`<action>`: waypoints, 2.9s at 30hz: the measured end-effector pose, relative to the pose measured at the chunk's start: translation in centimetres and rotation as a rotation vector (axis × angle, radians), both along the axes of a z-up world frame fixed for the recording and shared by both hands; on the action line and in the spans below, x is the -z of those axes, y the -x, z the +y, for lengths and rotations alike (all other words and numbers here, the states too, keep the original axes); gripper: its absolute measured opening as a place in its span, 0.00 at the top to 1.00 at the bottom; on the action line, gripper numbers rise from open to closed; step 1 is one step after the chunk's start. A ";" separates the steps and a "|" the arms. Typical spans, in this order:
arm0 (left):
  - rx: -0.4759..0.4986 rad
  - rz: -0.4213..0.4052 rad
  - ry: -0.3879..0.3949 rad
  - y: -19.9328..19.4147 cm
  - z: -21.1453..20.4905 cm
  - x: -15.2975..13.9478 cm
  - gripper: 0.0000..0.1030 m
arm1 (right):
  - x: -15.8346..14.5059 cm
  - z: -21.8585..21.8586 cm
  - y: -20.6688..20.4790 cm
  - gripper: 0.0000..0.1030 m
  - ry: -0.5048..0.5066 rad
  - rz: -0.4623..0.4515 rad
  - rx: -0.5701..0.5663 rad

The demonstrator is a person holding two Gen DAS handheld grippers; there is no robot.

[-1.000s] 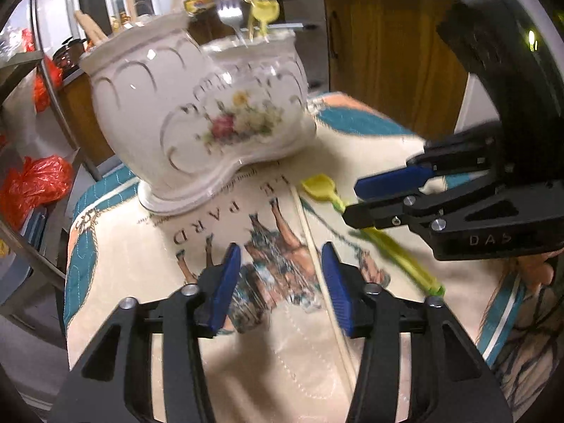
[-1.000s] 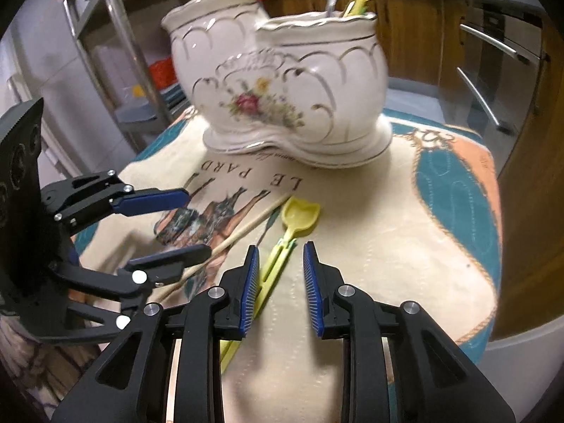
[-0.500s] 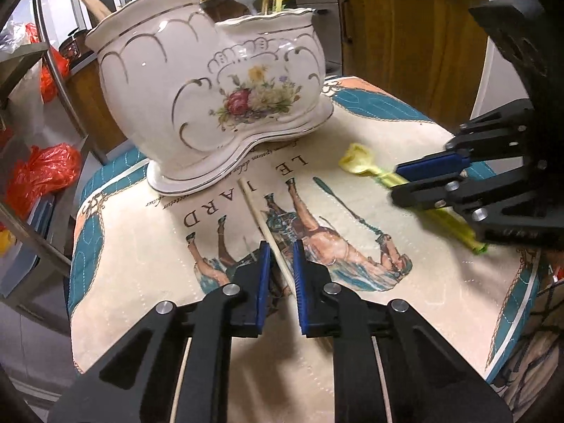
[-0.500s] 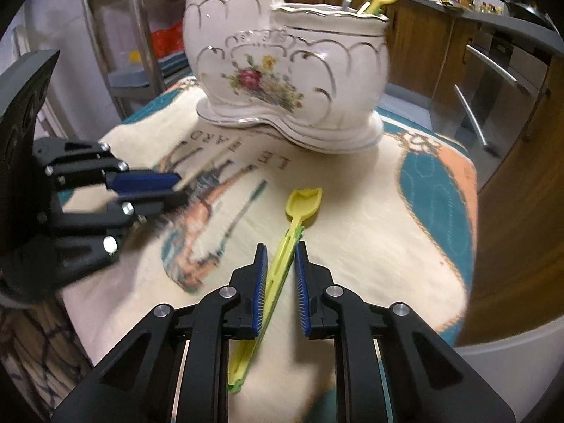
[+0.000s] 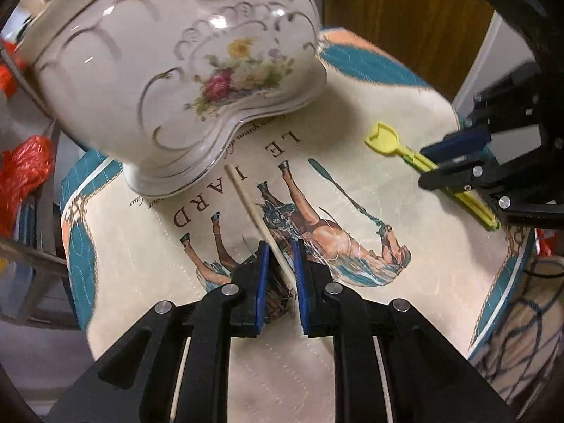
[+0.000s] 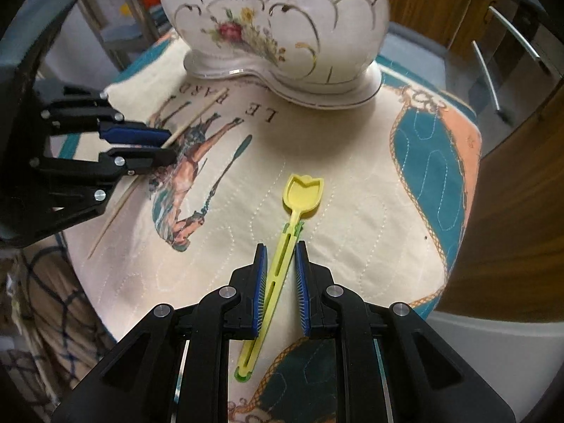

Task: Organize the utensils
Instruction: 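Grasp the last yellow plastic utensil with the right tool while the left tool grasps the last chopstick, then lower chopstick into tall pot with left tool while right tool lowers yellow utensil into small pot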

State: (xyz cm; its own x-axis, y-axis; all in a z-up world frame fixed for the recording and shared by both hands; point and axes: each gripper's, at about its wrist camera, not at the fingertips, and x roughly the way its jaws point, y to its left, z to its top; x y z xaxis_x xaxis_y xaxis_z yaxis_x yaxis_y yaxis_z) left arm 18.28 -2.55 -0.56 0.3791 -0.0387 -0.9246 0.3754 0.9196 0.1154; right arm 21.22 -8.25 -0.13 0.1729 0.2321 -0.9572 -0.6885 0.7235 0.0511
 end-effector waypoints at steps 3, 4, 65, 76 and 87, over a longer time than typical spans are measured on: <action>0.022 0.049 -0.043 -0.8 -0.6 -0.1 0.86 | 0.0 0.8 -0.5 0.83 0.046 0.029 0.000; 0.026 0.063 -0.051 -1.0 -0.7 -0.2 0.86 | 0.0 1.0 -0.7 0.84 0.059 0.038 0.003; -0.301 -0.941 0.647 1.2 8.1 -16.0 0.96 | -11.6 -4.8 -3.5 0.90 -0.999 -0.477 0.260; -0.310 -0.991 0.677 -1.5 9.0 -15.4 0.96 | -10.6 -4.5 -5.6 0.90 -1.035 -0.503 0.319; -0.344 -1.069 0.738 -1.7 10.4 -15.9 0.96 | -11.8 -1.7 -5.6 0.90 -0.988 -0.597 0.288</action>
